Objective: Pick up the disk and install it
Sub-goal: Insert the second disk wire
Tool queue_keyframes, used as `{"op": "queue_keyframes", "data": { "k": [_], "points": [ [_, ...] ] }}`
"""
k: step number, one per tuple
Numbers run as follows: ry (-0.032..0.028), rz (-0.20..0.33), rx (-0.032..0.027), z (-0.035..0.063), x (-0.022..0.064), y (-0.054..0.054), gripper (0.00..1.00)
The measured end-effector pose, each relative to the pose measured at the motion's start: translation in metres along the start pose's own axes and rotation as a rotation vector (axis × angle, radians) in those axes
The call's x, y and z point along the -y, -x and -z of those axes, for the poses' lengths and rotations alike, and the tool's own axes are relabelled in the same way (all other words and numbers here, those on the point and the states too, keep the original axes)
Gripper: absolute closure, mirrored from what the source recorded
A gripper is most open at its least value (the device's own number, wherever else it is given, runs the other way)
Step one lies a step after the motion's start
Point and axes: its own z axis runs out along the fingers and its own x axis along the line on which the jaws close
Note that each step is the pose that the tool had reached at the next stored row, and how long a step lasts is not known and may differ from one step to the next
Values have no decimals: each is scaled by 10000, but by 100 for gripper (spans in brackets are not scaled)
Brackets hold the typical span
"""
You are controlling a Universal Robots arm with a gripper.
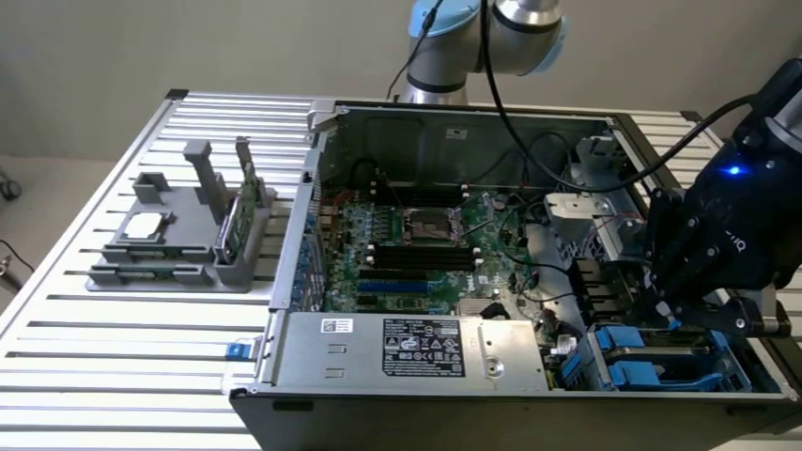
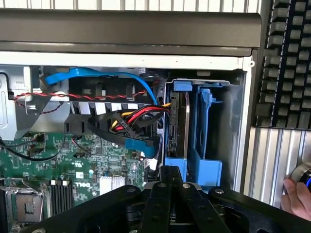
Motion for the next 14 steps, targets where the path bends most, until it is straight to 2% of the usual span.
{"op": "queue_keyframes", "data": {
  "k": [3, 7, 14],
  "points": [
    [-1, 24, 8, 3, 0, -10, 89],
    [2, 25, 3, 51, -7, -90, 89],
    [2, 24, 8, 242, -47, -136, 88]
  ]
}}
